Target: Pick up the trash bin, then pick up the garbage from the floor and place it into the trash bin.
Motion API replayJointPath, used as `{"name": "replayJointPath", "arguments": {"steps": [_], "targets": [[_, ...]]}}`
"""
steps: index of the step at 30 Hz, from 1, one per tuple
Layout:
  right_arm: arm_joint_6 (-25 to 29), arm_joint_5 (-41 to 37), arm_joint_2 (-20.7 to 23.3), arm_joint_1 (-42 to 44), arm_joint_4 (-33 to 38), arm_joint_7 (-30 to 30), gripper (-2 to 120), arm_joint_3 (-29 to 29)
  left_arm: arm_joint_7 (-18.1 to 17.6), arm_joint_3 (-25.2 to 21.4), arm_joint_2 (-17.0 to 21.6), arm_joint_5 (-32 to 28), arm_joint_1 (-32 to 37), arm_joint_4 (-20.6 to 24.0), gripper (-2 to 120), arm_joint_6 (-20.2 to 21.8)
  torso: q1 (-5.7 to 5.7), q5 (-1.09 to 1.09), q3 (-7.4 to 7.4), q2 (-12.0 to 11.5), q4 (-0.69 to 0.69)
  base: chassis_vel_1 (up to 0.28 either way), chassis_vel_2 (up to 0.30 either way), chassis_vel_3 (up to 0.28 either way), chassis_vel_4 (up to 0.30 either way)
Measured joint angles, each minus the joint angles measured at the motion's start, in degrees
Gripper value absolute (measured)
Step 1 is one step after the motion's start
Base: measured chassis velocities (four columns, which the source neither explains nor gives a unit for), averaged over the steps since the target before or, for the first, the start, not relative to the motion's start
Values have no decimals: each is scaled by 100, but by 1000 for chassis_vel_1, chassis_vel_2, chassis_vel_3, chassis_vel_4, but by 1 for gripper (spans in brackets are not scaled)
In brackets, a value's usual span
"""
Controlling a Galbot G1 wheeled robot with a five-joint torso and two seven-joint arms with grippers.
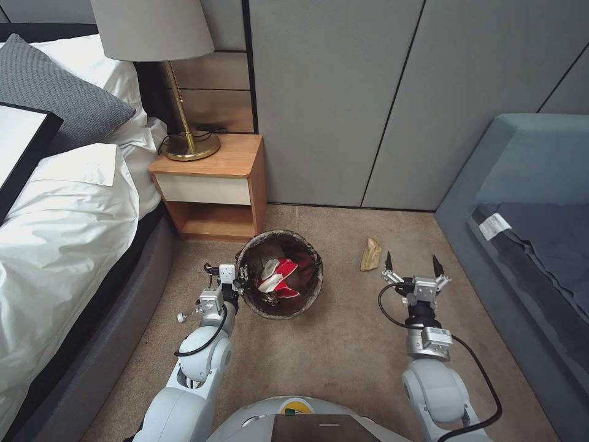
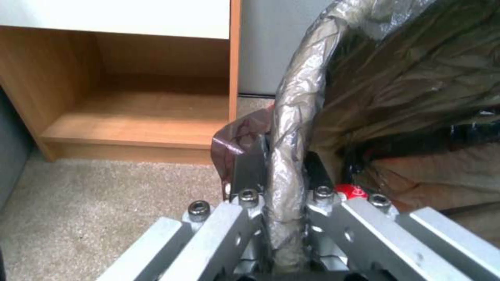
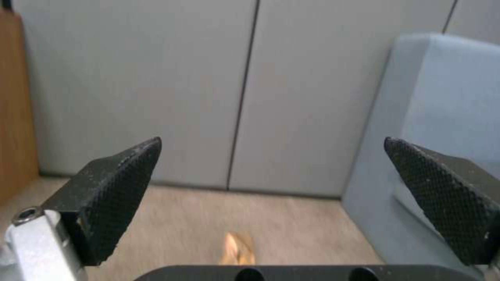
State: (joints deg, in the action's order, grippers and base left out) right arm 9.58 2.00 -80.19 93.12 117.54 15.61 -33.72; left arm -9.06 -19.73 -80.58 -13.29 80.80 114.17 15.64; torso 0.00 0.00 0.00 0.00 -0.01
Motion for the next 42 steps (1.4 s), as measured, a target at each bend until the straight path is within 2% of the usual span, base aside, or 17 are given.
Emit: {"name": "replayJointPath", "arguments": {"steps": [8, 14, 27, 42], "targets": [[-519, 15, 33, 613, 416, 101, 100, -175, 6, -10, 5, 2, 16, -2, 2, 2, 0, 0, 0, 0, 1, 0, 0, 0, 0], [-969, -280, 206, 1144, 790, 341, 100, -242, 6, -37, -6, 3, 33, -13, 0, 4, 0, 0, 0, 0, 1, 0, 0, 0, 0], [-1542, -804, 473, 1840, 1066, 661, 100, -206, 1, -62, -85, 56, 84, -13, 0, 4, 0, 0, 0, 0, 0, 0, 0, 0, 0], [-1924, -1248, 696, 2251, 1187, 891, 100, -172, 1, -38, -99, 60, 47, -23, 0, 4, 0, 0, 0, 0, 0, 0, 0, 0, 0]]}}
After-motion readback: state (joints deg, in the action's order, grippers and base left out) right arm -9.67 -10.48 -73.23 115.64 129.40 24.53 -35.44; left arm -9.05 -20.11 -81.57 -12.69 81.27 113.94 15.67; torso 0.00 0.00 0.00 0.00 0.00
